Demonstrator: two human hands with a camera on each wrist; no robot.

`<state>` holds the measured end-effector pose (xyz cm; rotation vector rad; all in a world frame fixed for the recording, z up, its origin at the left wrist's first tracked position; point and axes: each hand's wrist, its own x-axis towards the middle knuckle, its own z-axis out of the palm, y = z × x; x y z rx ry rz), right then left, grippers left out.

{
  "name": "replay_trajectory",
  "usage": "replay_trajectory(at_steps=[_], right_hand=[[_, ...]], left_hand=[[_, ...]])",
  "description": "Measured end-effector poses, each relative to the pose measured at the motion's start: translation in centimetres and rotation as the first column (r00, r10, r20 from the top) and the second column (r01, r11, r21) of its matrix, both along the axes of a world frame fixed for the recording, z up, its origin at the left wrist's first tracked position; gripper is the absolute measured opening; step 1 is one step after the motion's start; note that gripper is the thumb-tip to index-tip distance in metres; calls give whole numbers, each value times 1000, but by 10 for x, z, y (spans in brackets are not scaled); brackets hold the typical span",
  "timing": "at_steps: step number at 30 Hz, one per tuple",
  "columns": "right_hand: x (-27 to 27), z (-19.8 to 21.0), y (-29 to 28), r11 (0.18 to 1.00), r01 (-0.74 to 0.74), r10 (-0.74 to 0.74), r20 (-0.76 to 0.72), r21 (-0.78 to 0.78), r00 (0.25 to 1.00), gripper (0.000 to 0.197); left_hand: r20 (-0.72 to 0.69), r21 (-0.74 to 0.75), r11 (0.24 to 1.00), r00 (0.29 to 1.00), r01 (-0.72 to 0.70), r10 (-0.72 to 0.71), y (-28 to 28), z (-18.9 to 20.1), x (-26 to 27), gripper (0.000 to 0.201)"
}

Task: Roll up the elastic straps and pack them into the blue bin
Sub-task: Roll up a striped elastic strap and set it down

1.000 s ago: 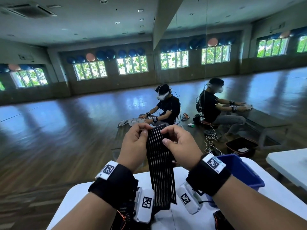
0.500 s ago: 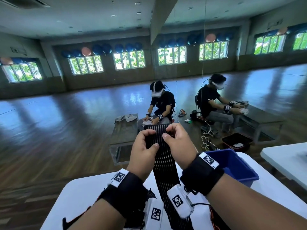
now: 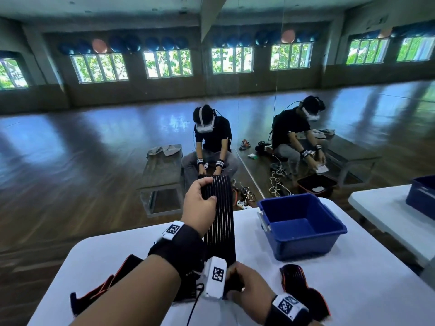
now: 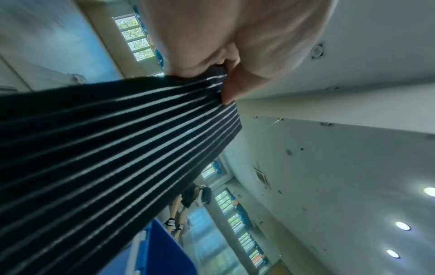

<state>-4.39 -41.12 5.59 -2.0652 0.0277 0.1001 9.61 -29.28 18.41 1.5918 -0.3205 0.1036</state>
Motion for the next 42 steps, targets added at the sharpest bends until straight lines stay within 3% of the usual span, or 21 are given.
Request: replay_trajectory(at_steps=[5, 12, 17, 23, 28, 30, 33, 36, 42], right_hand=[[-36, -51, -13, 995, -85, 73, -228, -45, 971, 34], [-79, -74, -15, 995, 103, -88, -404, 16, 911, 26], [-98, -86, -13, 986, 152, -169, -492, -75, 854, 40], [-110, -94, -4, 952, 245, -303, -456, -184, 837, 37], [-121, -101, -2, 937, 294, -348, -404, -189, 846, 39], [-122, -101, -2, 940, 278, -337, -398, -199, 853, 40], [-123, -102, -4, 948, 239, -305, -388, -211, 870, 41], [-124, -102, -8, 959, 169, -249, -393, -226, 885, 44], [-128, -100, -15, 957, -23, -88, -364, -289, 927, 57]], left_hand=[[-68, 125, 990, 995, -65, 74, -3, -39, 28, 44], [-136, 327, 945, 988, -22, 70, -10, -113, 58, 36], [-217, 459, 884, 976, 90, 13, -18, -152, 73, 34], [-288, 546, 819, 957, 177, -15, -24, -185, 90, 33], [-293, 567, 794, 955, 220, -56, -27, -193, 104, 30], [-261, 627, 747, 963, 220, -65, -23, -193, 105, 35], [-158, 759, 622, 981, 193, -112, -14, -191, 96, 54], [-112, 817, 537, 971, 211, -212, -1, -195, 67, 60], [-110, 813, 454, 862, 364, -495, 29, -194, -37, 38]])
